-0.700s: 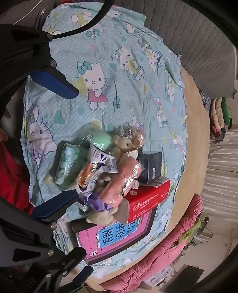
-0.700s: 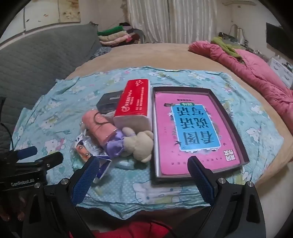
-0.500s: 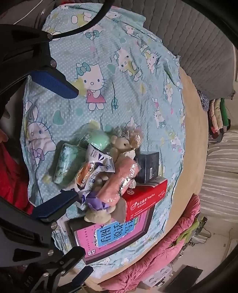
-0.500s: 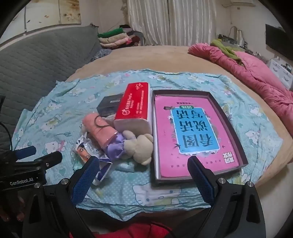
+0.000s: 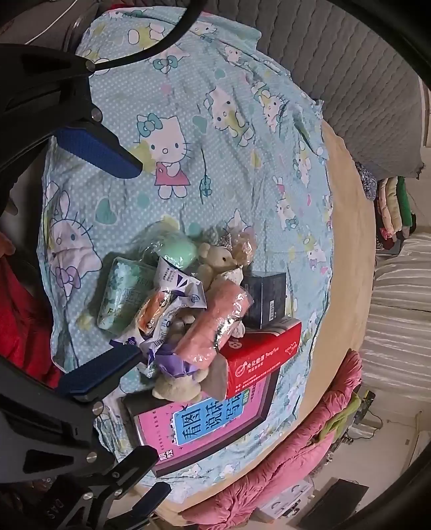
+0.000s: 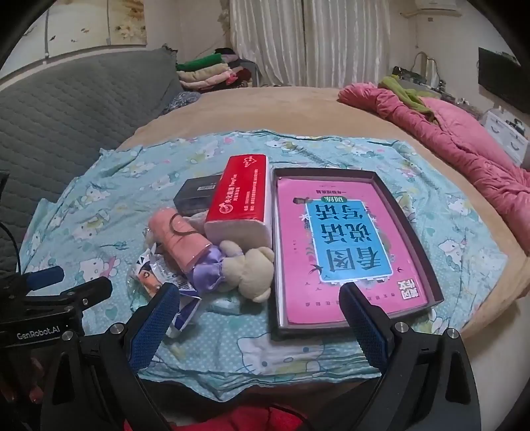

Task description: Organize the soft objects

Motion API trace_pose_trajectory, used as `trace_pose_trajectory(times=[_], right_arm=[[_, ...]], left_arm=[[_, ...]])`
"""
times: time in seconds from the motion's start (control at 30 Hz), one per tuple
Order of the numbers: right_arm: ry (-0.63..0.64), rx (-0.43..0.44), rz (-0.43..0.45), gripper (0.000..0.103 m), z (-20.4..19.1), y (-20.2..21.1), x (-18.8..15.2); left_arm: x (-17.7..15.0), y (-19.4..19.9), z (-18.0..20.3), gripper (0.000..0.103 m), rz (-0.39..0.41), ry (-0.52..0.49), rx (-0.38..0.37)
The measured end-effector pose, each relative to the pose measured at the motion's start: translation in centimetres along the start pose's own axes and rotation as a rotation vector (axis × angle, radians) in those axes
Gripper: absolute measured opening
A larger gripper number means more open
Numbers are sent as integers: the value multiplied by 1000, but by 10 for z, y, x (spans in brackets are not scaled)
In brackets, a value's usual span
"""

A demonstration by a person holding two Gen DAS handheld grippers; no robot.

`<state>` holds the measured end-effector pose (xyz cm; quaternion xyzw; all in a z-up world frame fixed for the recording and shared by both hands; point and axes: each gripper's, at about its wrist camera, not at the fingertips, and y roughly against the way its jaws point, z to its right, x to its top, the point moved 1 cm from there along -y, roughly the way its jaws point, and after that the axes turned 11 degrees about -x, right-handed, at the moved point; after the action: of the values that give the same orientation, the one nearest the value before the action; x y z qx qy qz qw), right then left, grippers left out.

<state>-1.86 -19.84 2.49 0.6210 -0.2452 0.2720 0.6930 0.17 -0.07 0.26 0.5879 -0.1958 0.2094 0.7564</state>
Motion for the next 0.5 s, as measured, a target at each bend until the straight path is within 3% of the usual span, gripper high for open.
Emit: trace_pose_trajectory(times=[0.5], right_arm=[[4, -1, 7, 97, -1, 3, 1]], left_arm=[[-1, -2, 3, 101, -7, -4, 4]])
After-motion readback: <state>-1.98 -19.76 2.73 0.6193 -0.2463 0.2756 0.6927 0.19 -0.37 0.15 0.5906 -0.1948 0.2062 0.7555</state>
